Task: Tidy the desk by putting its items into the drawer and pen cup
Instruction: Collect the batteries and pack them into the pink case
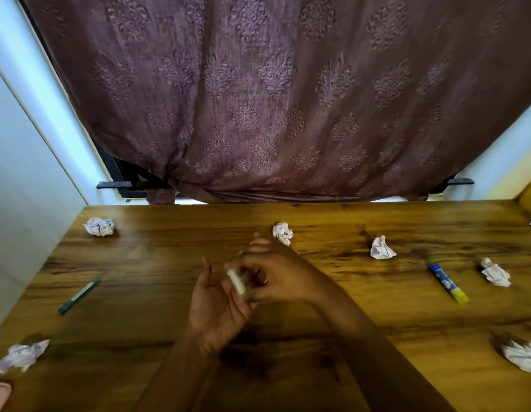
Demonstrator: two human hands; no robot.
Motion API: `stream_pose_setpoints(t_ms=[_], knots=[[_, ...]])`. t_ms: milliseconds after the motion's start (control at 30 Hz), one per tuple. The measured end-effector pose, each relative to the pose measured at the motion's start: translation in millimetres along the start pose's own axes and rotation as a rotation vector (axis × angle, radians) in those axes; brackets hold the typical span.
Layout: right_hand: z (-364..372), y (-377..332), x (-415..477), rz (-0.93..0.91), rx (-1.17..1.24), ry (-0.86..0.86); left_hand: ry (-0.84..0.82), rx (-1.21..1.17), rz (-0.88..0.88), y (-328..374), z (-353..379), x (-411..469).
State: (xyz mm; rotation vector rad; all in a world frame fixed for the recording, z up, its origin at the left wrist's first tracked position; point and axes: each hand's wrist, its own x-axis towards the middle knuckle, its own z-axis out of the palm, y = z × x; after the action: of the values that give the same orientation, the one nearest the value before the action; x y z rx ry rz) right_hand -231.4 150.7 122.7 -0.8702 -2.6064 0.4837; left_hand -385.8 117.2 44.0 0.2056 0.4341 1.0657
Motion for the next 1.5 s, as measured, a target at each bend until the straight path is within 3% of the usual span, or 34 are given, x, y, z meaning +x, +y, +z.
stream_pose_setpoints(t_ms=[100,300,367,433,567,733,1133,1233,1300,1367,1500], knots=[[-25.3,23.9,-19.2,0.161,-0.07,0.123,0.012,0.045,0.07,6.9,-13.8,3.6],[-18.6,54.8,-43.3,0.385,-0.165,-0.054,0.19,-0.091,0.155,9.7,-24.8,2.0],[-10.0,60.1,-47.4,0.403,-0.14,-0.021,0.271,-0.051,0.202,4.0,-20.8,3.6],[-4.0,63.1,-54.3,0.458,-0.012,0.083,0.317,-0.003,0.218,-0.9,-19.7,5.8],[14.4,61.3,-69.1,0.68,0.506,0.376,0.337,0.179,0.217,-14.0,-12.9,4.4],[43.9,45.1,-71.8,0.943,0.985,0.467,0.349,0.431,0.205,-34.5,-7.4,3.6],[60.1,7.0,-71.8,0.957,1.013,0.532,0.53,0.838,0.308,-59.0,-0.6,-26.4],[60.4,0.9,-73.5,0.975,0.688,0.634,0.521,0.889,0.326,-56.6,2.1,-35.5],[54.3,-13.1,-71.4,0.847,0.521,0.828,0.531,0.95,0.378,-46.5,-6.3,-46.6],[50.2,-33.9,-58.6,0.671,0.422,0.883,0.604,1.107,0.503,-30.6,-23.4,-69.3],[80.3,-78.7,-9.9,0.337,0.47,0.59,0.886,1.591,0.674,0.7,-57.4,-145.5]])
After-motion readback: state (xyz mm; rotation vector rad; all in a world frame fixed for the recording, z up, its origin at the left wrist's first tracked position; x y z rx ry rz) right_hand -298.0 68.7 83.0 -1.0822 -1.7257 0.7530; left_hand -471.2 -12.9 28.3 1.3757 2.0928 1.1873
